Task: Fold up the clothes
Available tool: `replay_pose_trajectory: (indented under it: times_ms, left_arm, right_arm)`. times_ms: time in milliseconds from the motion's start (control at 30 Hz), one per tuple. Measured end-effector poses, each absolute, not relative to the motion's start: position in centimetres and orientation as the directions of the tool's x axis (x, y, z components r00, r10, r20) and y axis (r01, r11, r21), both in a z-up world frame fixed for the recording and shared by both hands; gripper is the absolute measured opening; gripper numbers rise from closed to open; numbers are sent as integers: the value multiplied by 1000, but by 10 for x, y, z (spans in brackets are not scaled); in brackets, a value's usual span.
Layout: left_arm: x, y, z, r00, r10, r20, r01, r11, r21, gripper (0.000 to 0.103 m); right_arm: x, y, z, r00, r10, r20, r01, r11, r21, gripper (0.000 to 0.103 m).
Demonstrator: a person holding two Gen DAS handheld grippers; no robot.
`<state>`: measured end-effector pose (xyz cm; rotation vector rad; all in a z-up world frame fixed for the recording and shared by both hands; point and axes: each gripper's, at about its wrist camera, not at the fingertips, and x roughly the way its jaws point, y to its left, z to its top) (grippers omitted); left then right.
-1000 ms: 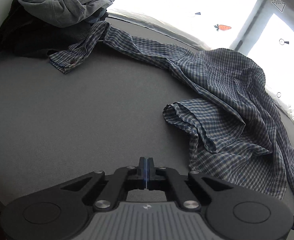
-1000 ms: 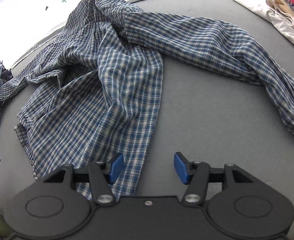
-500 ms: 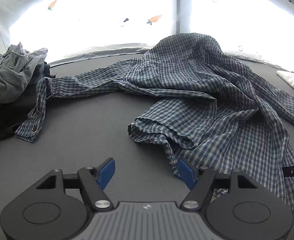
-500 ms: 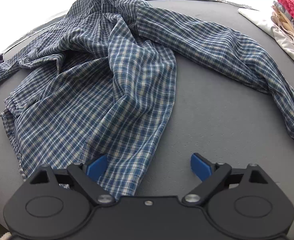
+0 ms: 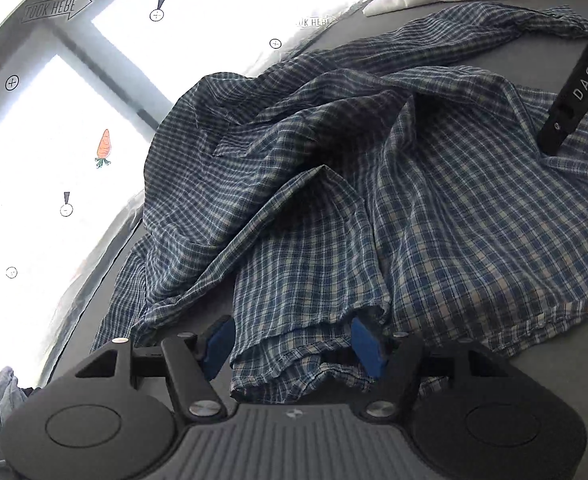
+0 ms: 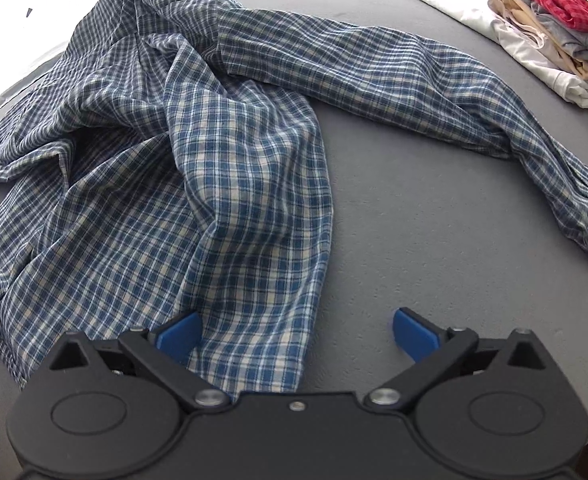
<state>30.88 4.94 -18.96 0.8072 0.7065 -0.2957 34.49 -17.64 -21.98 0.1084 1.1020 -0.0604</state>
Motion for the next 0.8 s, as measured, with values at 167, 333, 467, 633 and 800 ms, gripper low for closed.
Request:
replay_pose_trajectory:
  times_ms: [167,333,467,633,800]
  left_arm:
    - [301,53,-196,735,-52,-677,609,489,624,57]
    - [294,59,-204,726,-82,-682,658,367,657,57]
    - [301,60,-209,738,-87,-669,648,369,666,58]
    - [313,54,-210,740,-94,-666,638,413,650,56]
    - [323,51,-206,721,-78,-688,623,509,594,6]
  right_arm:
    - [345,-172,-221,467,-41,-883,163,986,40,103]
    - [346,-172,-221,474,-60,-879,198,979,40,103]
    - [345,-171,-221,479,-67,-875,206,978,38,103]
    - [345,-171,-221,486,-67,-871,199,979,35,103]
    - [345,-171,-220,488,-56,-871,176,984,35,103]
